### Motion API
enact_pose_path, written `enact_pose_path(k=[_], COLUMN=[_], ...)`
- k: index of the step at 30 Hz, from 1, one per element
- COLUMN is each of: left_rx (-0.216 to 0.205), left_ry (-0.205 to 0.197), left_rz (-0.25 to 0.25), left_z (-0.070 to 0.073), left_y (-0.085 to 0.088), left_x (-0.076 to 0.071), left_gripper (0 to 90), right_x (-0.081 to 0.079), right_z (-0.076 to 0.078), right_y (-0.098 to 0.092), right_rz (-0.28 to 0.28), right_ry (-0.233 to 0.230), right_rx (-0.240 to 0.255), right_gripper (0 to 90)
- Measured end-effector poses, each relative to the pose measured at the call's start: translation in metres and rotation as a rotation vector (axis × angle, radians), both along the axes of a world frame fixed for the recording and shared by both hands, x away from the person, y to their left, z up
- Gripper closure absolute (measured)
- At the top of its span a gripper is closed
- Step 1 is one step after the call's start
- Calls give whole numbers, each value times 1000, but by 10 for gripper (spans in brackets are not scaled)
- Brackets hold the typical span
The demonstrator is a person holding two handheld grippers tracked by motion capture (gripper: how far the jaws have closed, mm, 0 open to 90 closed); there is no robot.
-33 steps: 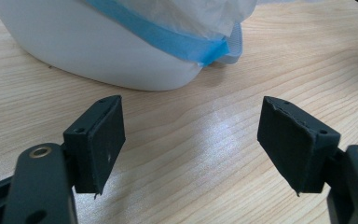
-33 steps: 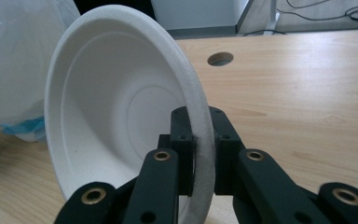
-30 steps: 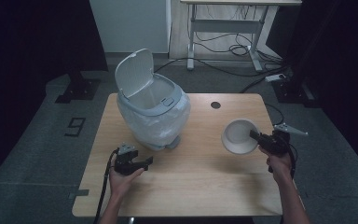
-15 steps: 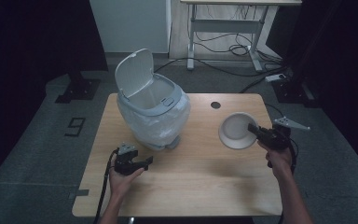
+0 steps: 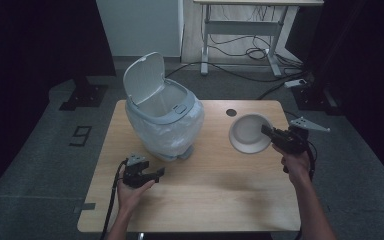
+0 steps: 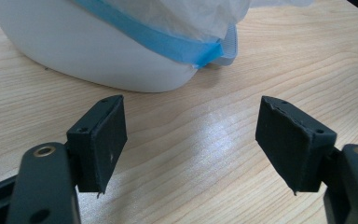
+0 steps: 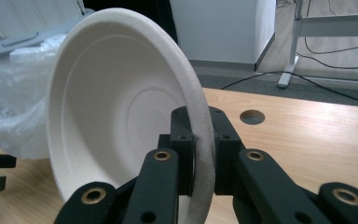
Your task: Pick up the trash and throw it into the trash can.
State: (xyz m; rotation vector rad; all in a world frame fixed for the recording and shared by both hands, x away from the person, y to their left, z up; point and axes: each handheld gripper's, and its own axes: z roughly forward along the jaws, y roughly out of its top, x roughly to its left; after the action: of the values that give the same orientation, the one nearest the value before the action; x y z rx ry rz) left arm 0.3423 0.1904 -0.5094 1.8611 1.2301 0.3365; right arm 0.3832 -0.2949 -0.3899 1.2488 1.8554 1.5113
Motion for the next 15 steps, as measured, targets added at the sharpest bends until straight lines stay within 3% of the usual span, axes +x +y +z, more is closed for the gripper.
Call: enact_pose_path(k=[15], left_rx=[1], left_ry=[6], left_rz=[-7], left_z=[-1], left_y=[-2], left_x=[0], left_gripper=[259], right_x=[2], right_z=[28], right_y=[11], right_rz=[21], right_ry=[-55], right_rx=[24], right_gripper=[826])
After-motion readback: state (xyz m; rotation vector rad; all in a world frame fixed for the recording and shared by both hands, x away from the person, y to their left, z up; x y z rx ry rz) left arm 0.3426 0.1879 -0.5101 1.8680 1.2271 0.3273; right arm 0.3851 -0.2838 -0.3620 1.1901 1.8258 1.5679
